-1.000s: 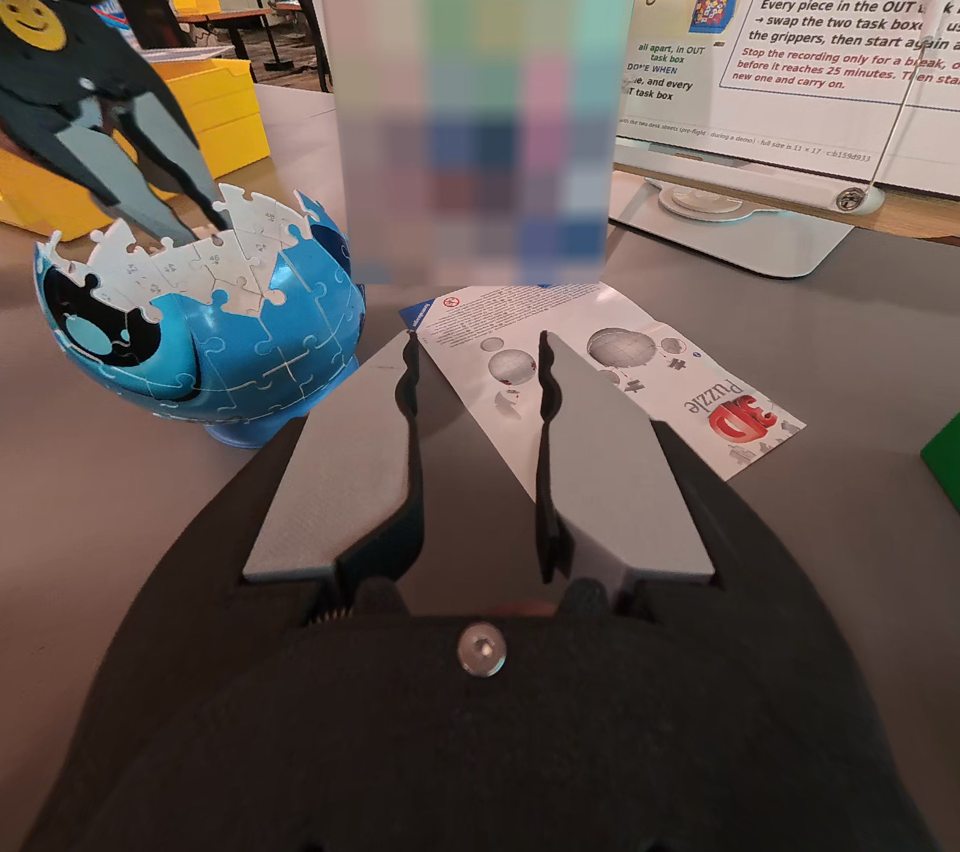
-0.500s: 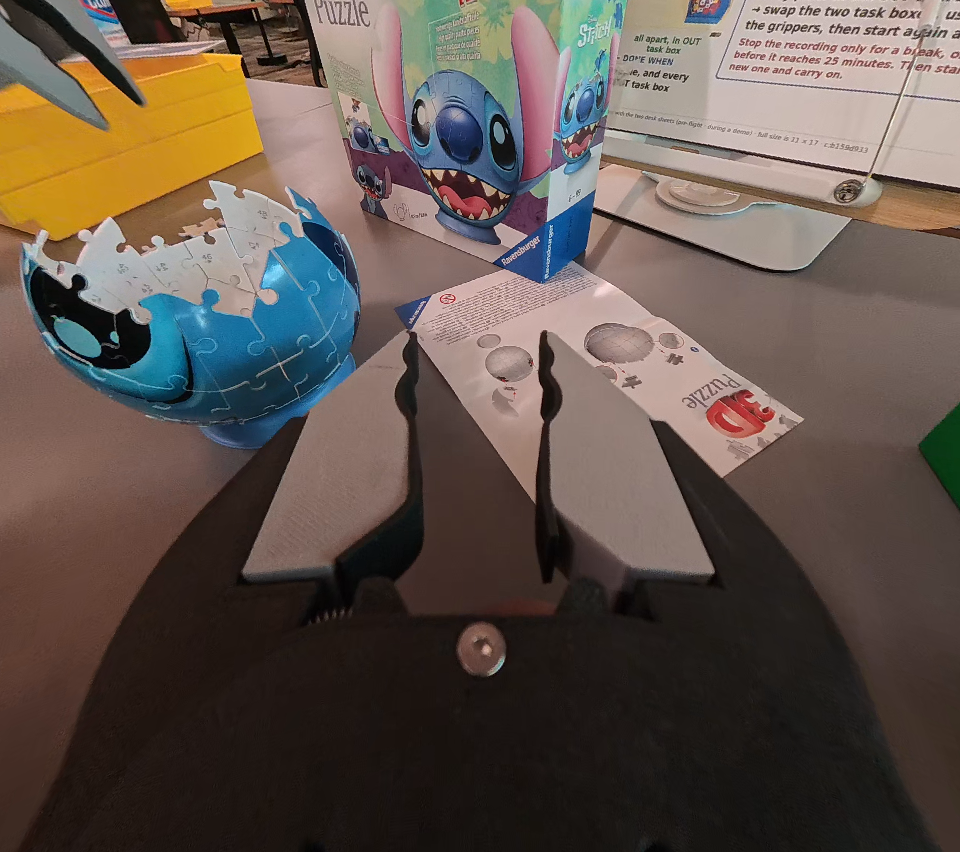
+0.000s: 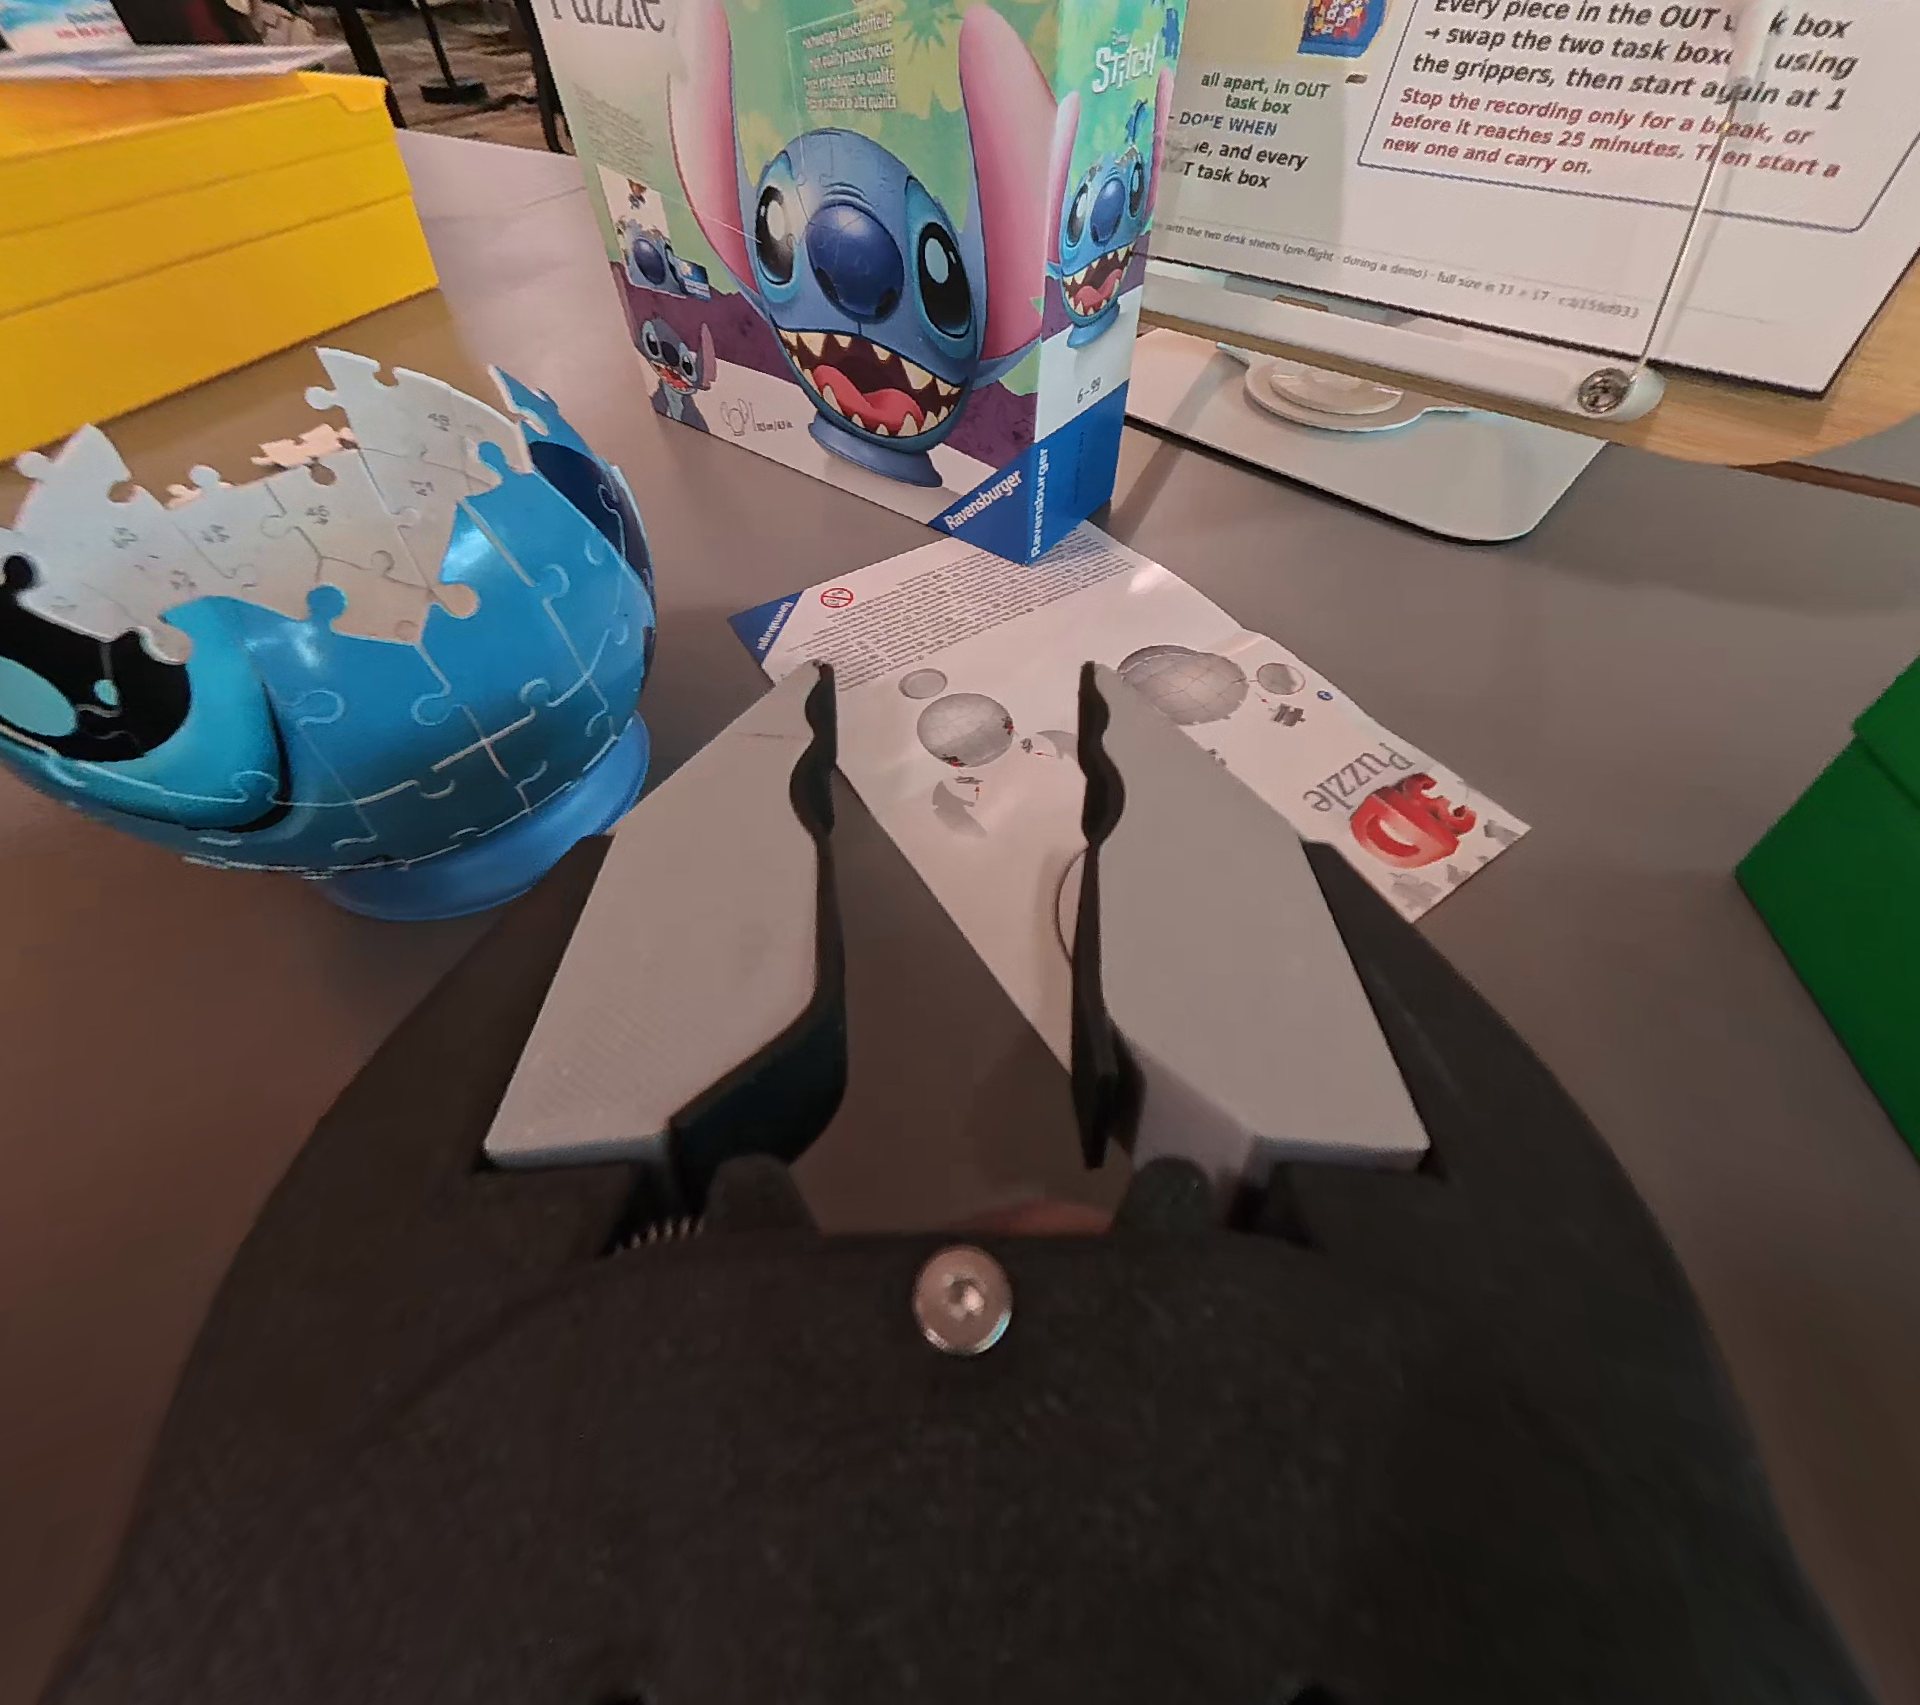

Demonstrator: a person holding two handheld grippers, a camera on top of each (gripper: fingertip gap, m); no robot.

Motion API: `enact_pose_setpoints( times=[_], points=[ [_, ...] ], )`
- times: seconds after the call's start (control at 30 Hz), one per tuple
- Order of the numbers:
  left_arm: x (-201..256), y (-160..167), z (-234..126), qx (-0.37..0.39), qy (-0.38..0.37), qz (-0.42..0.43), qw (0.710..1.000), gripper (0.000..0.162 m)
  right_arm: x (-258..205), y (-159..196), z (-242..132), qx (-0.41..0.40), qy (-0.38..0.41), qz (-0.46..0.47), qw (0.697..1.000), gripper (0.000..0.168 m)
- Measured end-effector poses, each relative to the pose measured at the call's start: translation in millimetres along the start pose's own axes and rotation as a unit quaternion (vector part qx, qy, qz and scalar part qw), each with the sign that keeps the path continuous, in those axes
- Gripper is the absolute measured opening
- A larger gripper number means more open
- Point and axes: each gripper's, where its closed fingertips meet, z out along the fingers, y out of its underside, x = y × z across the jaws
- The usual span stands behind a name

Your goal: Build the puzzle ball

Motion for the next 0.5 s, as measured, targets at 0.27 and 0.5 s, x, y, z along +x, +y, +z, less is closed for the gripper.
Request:
enact_pose_setpoints(
  times=[0.27, 0.5],
  points=[
    [-52.5, 14.5, 56.1, -0.038, 0.004, -0.066, 0.997, 0.035, 4.1, 4.1, 4.8, -0.018, 0.032, -0.024, 0.999, 0.048],
    [-50.1, 5.4, 60.7, -0.058, 0.064, -0.073, 0.994, 0.037, 6.9, 8.8, 9.5, -0.038, 0.038, -0.025, 0.998, 0.049]
  ],
)
